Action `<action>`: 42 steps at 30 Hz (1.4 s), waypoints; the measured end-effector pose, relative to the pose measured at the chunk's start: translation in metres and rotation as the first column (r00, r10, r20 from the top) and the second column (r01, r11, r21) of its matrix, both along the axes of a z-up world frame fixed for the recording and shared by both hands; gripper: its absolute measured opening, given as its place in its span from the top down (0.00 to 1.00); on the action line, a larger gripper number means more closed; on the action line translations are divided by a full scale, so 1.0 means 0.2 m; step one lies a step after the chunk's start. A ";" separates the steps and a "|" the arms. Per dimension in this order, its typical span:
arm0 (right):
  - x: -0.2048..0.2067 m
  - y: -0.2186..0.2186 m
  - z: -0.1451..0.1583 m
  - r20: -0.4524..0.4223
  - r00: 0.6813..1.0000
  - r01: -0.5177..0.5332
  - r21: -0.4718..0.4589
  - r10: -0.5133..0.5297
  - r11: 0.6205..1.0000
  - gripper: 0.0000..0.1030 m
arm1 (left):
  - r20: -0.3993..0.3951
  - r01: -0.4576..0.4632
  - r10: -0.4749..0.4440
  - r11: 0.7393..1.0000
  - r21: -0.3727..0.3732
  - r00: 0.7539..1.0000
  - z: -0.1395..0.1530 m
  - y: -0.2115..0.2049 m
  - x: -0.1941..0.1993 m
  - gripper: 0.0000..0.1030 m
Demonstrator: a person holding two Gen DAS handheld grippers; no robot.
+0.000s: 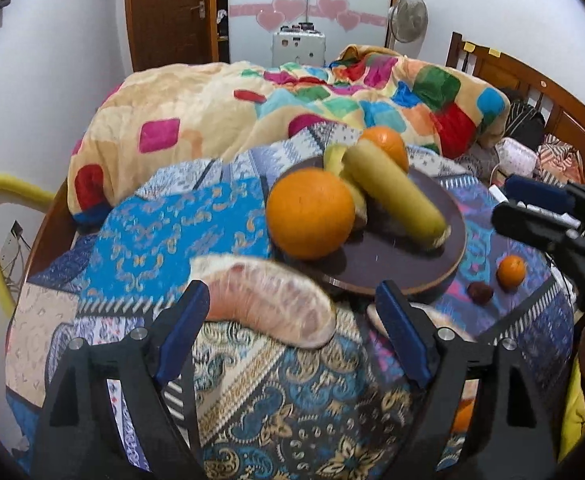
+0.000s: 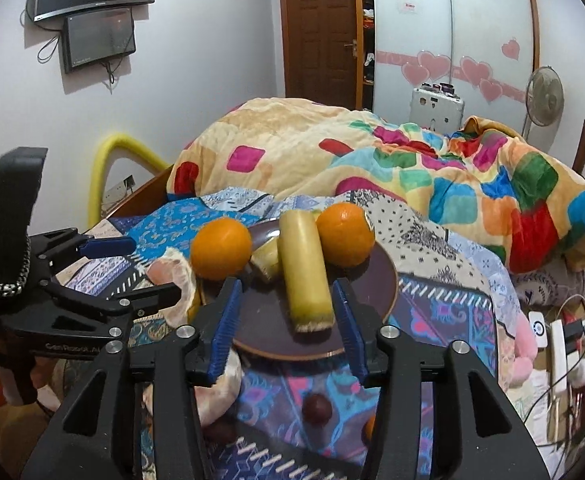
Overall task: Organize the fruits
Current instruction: 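Carry the orange onto the plate with the left tool while the right tool places the gourd there, then grasp a pink pomelo segment with the left tool while the right tool grasps another segment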
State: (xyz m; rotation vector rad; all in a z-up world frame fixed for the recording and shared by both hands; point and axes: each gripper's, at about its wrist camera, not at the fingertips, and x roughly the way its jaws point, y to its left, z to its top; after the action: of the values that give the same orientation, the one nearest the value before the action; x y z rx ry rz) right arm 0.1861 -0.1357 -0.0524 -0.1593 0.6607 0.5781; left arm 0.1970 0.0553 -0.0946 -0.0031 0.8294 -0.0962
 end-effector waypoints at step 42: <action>-0.13 0.20 -0.24 -0.118 0.988 -0.106 -0.080 0.097 0.991 0.45 | -0.085 0.020 -0.020 1.000 0.002 0.996 -0.21 0.21 -0.30 0.98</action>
State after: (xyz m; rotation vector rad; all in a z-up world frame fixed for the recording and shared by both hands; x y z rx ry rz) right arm 0.1606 -0.0962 -0.1002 -0.2427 0.7919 0.6607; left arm 0.1364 0.0963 -0.1359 0.0038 0.9145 -0.1141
